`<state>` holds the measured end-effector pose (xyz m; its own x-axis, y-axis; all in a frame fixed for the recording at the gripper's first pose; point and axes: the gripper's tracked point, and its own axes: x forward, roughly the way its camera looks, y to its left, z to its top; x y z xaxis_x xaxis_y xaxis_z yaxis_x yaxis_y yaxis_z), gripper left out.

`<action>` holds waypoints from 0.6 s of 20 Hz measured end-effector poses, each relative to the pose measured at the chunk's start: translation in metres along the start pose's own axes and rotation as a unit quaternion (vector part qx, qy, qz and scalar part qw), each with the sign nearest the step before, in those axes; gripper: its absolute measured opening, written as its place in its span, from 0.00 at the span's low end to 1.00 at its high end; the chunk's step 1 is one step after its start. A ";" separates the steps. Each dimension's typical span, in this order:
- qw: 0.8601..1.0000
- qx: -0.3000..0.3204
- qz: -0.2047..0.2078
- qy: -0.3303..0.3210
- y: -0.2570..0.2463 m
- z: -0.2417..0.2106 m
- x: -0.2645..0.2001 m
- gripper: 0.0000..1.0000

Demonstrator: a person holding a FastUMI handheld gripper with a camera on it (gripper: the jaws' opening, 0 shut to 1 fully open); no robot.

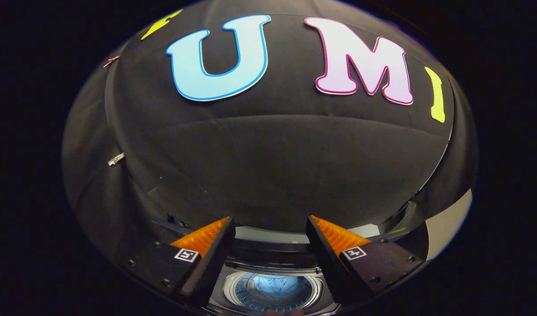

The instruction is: Put the clothes into the washing machine and then close the washing machine lid.

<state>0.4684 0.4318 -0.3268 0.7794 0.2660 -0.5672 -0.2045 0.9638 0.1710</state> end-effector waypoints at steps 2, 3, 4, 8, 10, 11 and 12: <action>1.000 -0.003 0.000 -0.007 0.000 -0.003 -0.003 1.00; 1.000 -0.004 -0.001 -0.008 -0.001 -0.003 -0.002 1.00; 1.000 -0.003 -0.003 -0.010 -0.001 -0.003 -0.004 1.00; 1.000 -0.005 -0.010 -0.010 0.002 -0.017 -0.022 1.00; 1.000 -0.005 -0.013 -0.011 0.003 -0.021 -0.029 1.00; 1.000 -0.006 -0.015 -0.010 0.002 -0.021 -0.030 1.00; 1.000 -0.007 -0.016 -0.009 0.003 -0.023 -0.032 1.00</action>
<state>0.4290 0.4261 -0.3264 0.7959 0.2339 -0.5584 -0.1862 0.9722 0.1418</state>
